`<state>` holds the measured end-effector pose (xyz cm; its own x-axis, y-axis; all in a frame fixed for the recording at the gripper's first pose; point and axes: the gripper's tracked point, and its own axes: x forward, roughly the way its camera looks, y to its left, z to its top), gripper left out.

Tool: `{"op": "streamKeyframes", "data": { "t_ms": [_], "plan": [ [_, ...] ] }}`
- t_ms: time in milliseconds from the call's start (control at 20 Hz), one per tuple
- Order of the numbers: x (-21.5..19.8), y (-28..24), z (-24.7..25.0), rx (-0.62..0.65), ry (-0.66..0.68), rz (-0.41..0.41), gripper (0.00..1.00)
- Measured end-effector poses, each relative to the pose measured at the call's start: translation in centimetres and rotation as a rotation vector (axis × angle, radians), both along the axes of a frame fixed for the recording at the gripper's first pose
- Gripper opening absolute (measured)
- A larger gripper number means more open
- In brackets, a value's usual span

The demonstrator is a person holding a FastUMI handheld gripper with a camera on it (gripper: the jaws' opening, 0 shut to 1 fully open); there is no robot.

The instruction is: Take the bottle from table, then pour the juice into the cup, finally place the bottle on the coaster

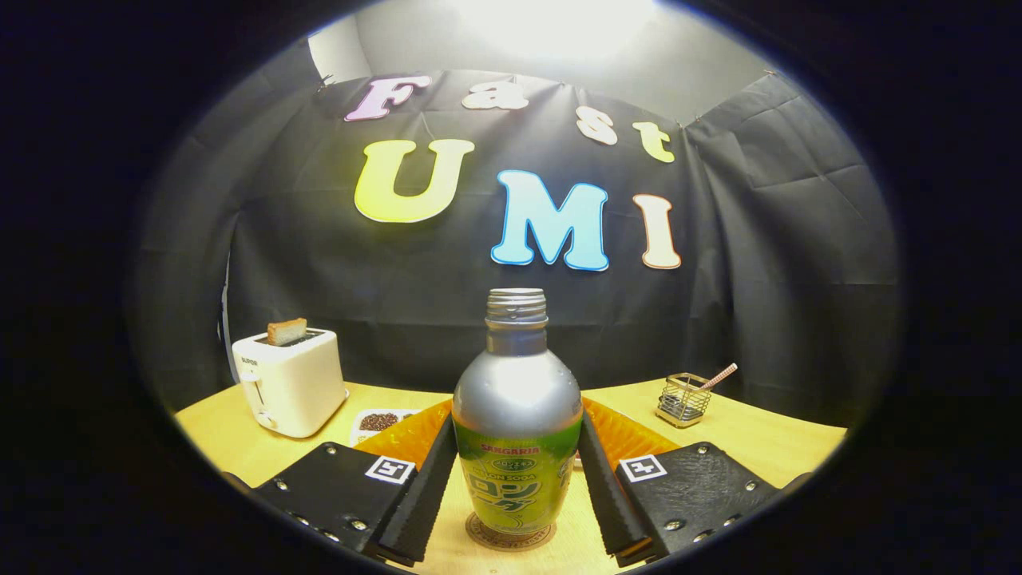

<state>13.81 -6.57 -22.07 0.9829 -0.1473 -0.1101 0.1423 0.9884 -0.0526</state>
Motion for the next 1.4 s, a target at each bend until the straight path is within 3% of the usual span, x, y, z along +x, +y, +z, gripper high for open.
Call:
{"op": "streamKeyframes", "data": {
  "t_ms": [200,650,1400],
  "plan": [
    [1.0,0.0,-3.6,0.014,0.064,0.013,0.79],
    [1.9,0.8,-6.6,0.001,0.098,0.029,0.79],
    [1.7,0.0,-7.8,0.071,0.083,0.001,0.81]
  ]
}}
